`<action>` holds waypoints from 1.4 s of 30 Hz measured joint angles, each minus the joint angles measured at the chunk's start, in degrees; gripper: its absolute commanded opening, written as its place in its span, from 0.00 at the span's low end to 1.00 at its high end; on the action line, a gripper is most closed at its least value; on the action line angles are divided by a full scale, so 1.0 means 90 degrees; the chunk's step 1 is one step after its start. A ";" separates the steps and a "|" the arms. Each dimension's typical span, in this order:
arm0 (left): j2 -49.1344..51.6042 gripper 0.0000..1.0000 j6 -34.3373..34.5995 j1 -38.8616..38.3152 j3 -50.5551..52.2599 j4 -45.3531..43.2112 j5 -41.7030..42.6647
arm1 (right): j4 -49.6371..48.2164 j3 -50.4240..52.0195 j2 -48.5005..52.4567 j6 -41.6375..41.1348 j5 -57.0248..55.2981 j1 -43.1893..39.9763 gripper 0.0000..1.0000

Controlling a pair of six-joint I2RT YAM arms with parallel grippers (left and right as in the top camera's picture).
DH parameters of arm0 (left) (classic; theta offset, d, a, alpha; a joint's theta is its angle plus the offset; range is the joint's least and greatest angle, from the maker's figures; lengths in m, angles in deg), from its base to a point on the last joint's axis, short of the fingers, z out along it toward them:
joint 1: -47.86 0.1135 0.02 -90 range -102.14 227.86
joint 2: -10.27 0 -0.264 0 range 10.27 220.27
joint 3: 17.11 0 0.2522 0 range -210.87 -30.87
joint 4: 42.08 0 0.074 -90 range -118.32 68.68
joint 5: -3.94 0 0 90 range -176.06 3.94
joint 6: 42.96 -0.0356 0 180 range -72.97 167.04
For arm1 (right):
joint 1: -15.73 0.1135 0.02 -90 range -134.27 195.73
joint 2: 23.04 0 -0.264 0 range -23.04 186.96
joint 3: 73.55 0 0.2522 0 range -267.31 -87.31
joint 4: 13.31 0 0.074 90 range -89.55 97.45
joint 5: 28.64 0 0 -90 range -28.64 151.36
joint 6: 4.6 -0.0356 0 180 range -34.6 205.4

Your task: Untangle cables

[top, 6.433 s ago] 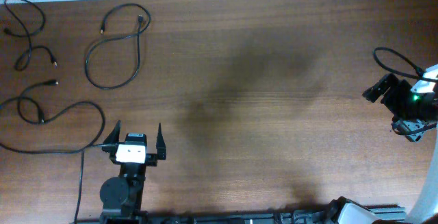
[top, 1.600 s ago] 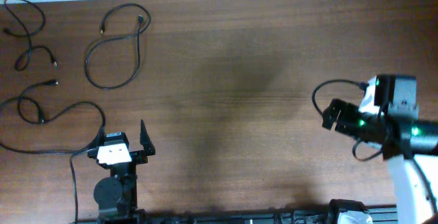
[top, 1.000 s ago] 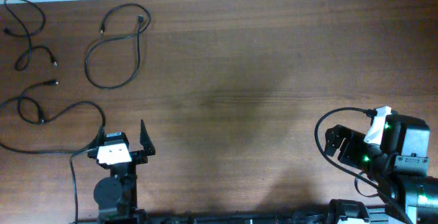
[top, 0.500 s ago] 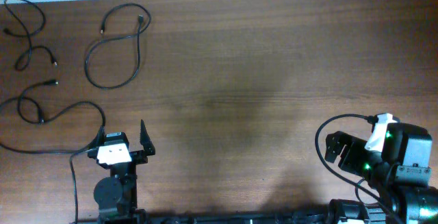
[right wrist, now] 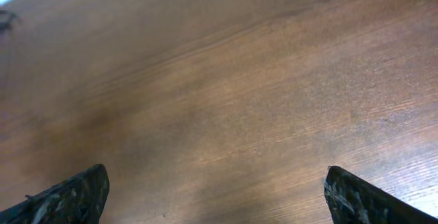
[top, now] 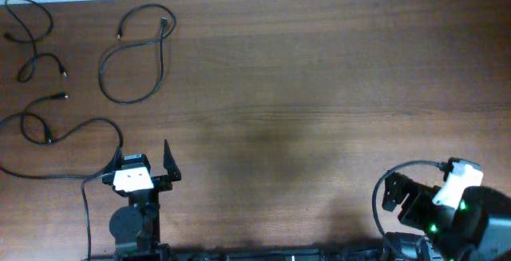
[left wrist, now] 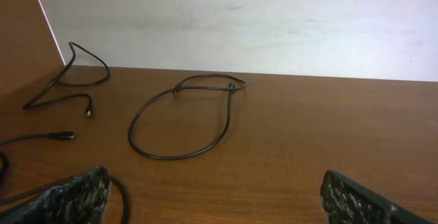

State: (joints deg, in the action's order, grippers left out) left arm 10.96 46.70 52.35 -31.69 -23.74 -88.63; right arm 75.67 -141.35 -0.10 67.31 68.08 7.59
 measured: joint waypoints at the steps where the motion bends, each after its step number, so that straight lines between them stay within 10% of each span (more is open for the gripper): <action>1: 0.0002 0.99 0.0000 0.0000 0.0000 0.0000 0.0000 | 0.0002 0.0000 -0.0136 -0.0010 0.0000 0.0000 0.99; 13: 0.0000 0.99 0.0000 0.0000 0.0000 0.0000 0.0000 | -0.0148 0.0010 -0.1338 -0.0022 0.0002 0.0000 0.99; 42: 0.0007 0.99 0.0002 0.0000 0.0000 0.0000 0.0000 | -0.7616 0.4843 -0.2448 0.0342 0.0389 0.0102 0.99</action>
State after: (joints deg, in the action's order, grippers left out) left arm 11.03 46.72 52.35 -31.69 -23.74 -88.63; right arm 7.12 -97.77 -22.13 70.39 71.58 8.51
